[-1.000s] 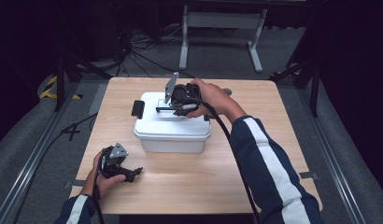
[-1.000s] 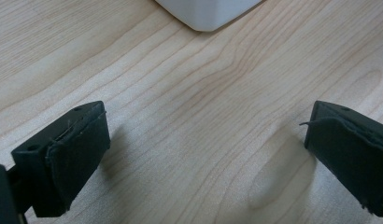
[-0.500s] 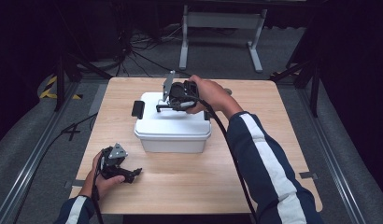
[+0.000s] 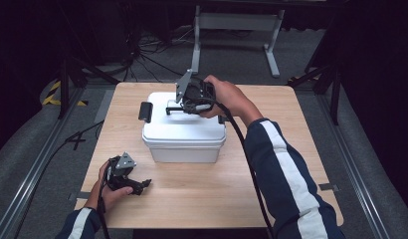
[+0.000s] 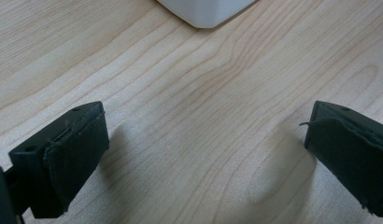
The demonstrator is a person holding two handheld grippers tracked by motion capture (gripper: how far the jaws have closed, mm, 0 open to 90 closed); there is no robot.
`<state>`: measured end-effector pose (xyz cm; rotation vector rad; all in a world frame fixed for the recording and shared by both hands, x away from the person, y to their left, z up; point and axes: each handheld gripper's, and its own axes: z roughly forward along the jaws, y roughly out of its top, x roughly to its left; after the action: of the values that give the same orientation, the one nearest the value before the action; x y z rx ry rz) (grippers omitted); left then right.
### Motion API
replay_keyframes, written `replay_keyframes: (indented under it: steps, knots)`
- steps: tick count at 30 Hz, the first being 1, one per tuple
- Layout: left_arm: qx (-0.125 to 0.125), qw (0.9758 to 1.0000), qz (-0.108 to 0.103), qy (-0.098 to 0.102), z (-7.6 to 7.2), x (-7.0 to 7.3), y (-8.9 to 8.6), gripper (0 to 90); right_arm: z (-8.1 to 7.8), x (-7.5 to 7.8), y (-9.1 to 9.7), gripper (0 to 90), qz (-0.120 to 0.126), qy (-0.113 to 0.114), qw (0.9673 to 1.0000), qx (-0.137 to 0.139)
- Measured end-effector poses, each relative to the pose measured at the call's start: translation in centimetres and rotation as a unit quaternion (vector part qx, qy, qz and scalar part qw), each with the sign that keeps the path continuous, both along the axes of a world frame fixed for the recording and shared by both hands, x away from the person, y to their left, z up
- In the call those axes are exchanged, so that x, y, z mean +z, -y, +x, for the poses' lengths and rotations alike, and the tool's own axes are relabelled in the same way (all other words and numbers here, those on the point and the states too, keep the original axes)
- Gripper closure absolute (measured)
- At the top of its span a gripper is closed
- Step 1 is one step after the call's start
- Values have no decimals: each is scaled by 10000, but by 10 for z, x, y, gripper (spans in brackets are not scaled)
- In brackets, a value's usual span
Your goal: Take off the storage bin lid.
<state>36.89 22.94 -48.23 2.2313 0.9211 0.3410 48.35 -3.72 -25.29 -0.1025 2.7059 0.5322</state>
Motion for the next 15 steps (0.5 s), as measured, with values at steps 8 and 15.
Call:
replay_keyframes:
  steps: [8, 15]
  knots:
    - [9, 10000, -17, 3, 0, 0, 0, 2, -5, 12, 19, 850, 32, 67, 10000, -34]
    - [-2, 10000, -6, -15, 0, 0, 0, 3, -11, 15, 39, 850, 107, 86, 9998, -113]
